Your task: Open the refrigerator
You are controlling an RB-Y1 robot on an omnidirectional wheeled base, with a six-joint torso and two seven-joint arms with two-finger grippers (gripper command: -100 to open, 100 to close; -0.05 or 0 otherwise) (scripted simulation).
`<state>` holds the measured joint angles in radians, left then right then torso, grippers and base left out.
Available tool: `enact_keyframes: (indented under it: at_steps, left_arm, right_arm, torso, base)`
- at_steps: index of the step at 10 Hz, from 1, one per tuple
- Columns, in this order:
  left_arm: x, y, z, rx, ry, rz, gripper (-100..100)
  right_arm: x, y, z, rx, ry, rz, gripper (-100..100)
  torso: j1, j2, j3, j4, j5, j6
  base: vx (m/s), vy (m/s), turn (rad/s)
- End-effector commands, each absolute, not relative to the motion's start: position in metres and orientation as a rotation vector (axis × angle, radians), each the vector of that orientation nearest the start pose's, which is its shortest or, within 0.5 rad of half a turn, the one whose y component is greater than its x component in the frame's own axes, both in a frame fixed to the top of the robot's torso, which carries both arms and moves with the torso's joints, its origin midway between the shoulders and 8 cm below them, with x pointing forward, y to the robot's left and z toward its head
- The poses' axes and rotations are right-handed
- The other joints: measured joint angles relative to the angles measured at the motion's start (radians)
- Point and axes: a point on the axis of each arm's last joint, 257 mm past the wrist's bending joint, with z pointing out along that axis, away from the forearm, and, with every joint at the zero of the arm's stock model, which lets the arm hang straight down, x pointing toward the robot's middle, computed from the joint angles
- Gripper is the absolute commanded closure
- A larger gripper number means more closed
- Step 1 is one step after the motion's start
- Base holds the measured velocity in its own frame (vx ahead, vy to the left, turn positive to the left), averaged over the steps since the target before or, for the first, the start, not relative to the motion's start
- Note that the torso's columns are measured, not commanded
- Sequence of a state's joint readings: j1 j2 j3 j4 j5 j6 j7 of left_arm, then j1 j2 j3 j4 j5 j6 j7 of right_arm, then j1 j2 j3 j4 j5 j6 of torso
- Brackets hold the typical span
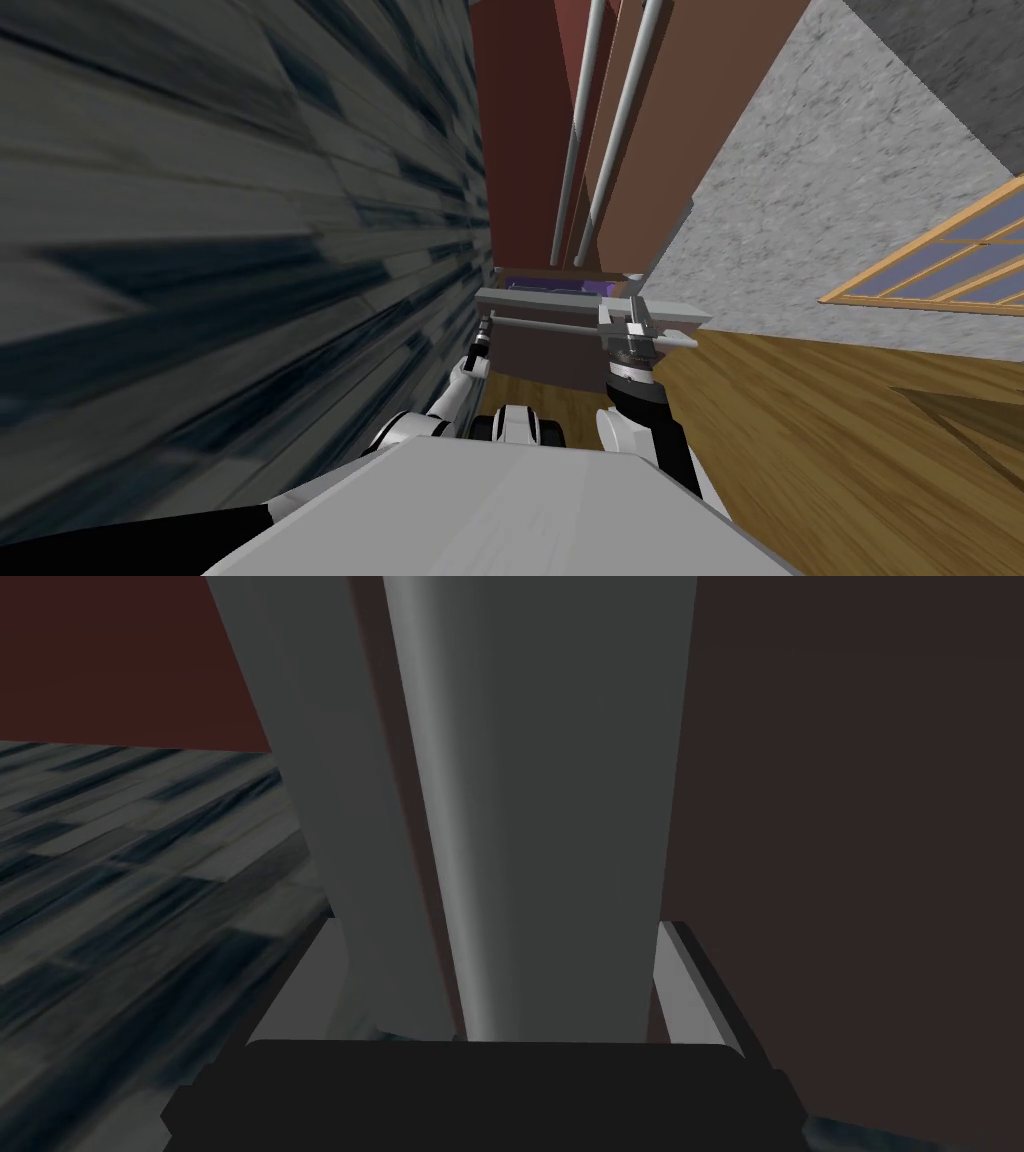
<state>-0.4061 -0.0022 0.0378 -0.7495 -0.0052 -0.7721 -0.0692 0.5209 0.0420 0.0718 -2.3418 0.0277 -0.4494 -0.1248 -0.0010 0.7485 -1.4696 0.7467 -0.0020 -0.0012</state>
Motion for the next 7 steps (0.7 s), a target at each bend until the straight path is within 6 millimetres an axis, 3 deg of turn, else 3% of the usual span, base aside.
enact_keyframes:
  at_steps: [1, 2, 7]
  left_arm:
    - [0.596, 0.159, -0.214, -0.870, 1.061, -1.369, -100]
    - [0.596, 0.159, -0.218, -0.878, 1.069, -1.366, 0]
    - [0.594, 0.160, -0.230, -0.899, 1.088, -1.356, 0]
  right_arm:
    - [0.342, -0.259, 0.036, 0.733, 0.561, 1.461, 0]
    - [0.342, -0.259, 0.036, 0.733, 0.561, 1.461, 0]
    - [0.342, -0.259, 0.036, 0.733, 0.561, 1.461, 0]
  torso:
    - [0.000, 0.002, 0.001, 0.002, -0.001, -0.001]
    - [0.000, -0.001, 0.000, 0.000, 0.000, 0.000]
    - [0.000, -0.009, -0.006, -0.007, 0.001, 0.001]
  base:
    - [-0.030, 0.004, -0.001]
    - [0.000, 0.000, 0.000]
    - [0.000, 0.000, 0.000]
